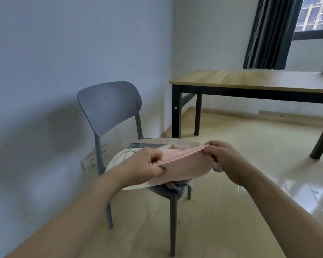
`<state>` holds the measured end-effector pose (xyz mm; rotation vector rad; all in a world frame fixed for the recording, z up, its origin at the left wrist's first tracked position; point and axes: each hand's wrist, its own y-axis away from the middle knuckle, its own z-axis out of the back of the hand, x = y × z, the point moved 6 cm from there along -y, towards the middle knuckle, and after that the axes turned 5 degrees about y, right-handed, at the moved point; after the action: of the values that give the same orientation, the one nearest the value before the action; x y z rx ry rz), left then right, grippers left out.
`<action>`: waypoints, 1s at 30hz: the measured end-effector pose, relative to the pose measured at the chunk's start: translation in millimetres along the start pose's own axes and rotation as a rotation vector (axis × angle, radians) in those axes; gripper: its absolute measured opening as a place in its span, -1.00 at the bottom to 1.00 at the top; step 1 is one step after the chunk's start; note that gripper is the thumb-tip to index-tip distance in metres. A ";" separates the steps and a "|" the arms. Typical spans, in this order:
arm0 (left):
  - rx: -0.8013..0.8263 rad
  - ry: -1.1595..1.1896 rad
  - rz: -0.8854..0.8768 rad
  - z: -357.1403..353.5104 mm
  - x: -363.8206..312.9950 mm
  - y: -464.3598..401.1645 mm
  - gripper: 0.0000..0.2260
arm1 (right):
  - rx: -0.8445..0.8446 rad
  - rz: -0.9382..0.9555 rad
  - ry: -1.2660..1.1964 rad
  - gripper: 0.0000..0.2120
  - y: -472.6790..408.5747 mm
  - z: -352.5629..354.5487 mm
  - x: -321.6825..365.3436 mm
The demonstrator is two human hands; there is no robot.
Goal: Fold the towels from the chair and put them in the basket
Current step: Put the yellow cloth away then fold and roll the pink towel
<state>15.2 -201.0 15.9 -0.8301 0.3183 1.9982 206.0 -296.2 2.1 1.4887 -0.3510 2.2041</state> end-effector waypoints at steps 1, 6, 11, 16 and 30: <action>0.090 -0.011 0.036 -22.8 12.2 2.8 -0.78 | 0.048 -0.089 0.094 -0.89 2.2 -7.0 -24.1; 0.204 0.056 0.191 -84.7 61.2 4.0 -0.88 | 0.134 -0.266 0.285 -0.94 3.1 -26.1 -90.5; 0.024 0.028 0.241 -64.4 83.2 -30.8 -0.92 | 0.109 -0.193 0.253 -0.92 -27.3 -31.7 -74.1; -0.258 0.180 0.280 -24.3 106.9 -72.5 -0.88 | -0.040 -0.013 0.256 -0.89 -89.5 -37.8 -33.4; -0.045 0.126 0.403 -21.9 156.6 -134.6 -0.68 | 0.012 -0.002 0.615 -0.89 -178.1 -80.5 -63.1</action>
<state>81.7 -35.9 -91.1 -0.9823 0.5504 2.3355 250.1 -120.4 -94.4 0.7461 -0.1285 2.5190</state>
